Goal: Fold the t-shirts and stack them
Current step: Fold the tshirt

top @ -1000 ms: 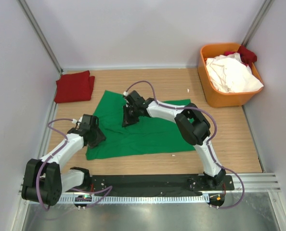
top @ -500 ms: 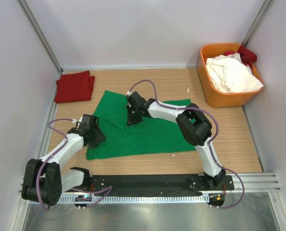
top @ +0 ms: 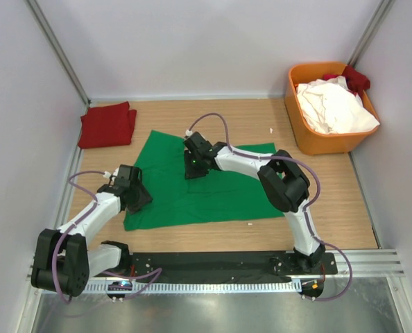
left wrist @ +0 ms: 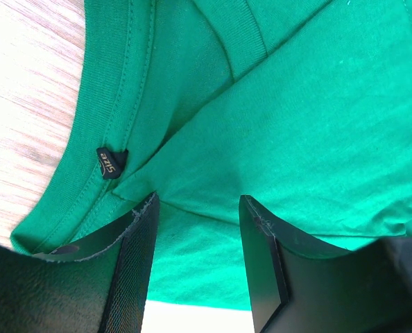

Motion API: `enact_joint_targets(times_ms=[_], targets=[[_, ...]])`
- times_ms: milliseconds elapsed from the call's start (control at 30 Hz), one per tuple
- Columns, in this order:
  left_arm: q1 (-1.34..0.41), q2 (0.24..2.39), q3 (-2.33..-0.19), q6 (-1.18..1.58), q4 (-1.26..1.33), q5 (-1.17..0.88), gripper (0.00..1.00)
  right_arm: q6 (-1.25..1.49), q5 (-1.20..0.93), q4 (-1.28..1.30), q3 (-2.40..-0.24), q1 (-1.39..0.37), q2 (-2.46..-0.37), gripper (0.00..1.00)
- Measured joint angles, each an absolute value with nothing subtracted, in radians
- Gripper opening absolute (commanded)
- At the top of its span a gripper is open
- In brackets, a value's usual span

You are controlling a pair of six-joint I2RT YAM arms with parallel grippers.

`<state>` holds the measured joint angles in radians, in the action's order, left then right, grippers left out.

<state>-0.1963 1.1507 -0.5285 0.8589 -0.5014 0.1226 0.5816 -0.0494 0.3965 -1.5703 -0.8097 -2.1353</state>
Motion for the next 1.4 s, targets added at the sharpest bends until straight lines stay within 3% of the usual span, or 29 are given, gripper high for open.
enact_joint_targets(times_ms=[67,100,367,567,967,1400], targets=[[-0.196,1.151,-0.530,0.858,-0.503,0.123,0.62,0.580,-0.040,0.400,-1.570,-0.810,-2.124,0.67],[-0.197,1.150,-0.534,0.857,-0.510,0.123,0.64,0.577,-0.036,0.402,-1.570,-0.810,-2.117,0.70],[-0.203,1.105,-0.718,0.826,-0.666,0.186,0.80,0.544,0.030,0.465,-1.575,-0.810,-1.997,0.74],[-0.204,1.264,-1.032,0.754,-0.653,0.219,0.78,0.519,0.104,0.503,-1.559,-0.810,-1.818,0.77],[-0.149,2.041,-1.710,0.585,-0.626,0.155,0.75,0.517,0.169,0.538,-1.211,-0.791,-1.465,0.81],[-0.075,2.284,-1.877,0.505,-0.664,0.051,0.74,0.529,0.181,0.574,-1.044,-0.785,-1.300,0.82]])
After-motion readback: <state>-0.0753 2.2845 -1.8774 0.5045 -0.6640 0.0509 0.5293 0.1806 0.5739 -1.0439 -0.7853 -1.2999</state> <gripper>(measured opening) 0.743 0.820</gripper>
